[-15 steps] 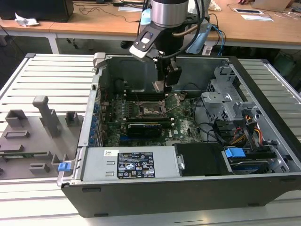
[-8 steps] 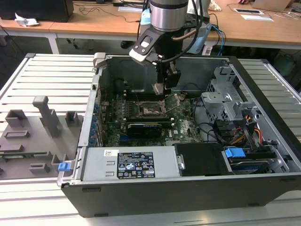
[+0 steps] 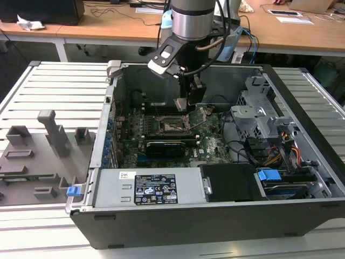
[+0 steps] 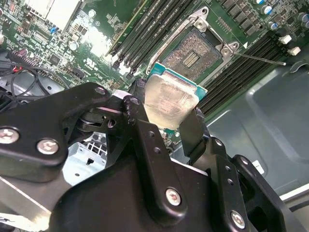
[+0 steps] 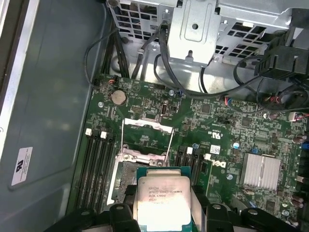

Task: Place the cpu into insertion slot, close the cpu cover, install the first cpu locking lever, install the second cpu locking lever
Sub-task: 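Place the cpu into insertion slot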

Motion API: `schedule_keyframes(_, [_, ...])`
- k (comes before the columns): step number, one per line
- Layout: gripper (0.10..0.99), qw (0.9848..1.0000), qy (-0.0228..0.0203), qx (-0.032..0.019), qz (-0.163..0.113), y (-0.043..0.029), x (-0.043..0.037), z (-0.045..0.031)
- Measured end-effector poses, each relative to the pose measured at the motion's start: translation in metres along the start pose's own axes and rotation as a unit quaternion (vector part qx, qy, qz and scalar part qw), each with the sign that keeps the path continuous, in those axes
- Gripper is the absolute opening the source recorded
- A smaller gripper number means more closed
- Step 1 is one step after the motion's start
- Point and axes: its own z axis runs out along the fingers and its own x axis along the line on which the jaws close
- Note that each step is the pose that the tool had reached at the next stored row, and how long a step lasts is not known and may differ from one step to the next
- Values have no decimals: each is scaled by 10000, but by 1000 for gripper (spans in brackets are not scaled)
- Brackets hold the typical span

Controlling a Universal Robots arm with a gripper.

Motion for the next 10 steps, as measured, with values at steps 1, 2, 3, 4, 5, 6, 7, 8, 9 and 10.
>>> schedule_keyframes(1, [529,10000,-1,0,4,-1,0,6])
schedule_keyframes(2, [529,10000,-1,0,7,-1,0,12])
schedule_keyframes(3, [529,10000,-1,0,12,-2,0,21])
schedule_keyframes(4, [529,10000,-2,0,19,-3,-1,32])
schedule_keyframes(5, [529,10000,-2,-1,24,-4,-1,41])
schedule_keyframes(6, [529,10000,-3,0,29,-5,-1,47])
schedule_keyframes(7, [529,10000,-3,-1,38,-5,-1,54])
schedule_keyframes(8, [529,10000,-5,0,55,-6,-1,63])
schedule_keyframes(9, [529,10000,-7,0,76,-6,-1,70])
schedule_keyframes(10, [529,9999,-14,0,123,-8,-1,81])
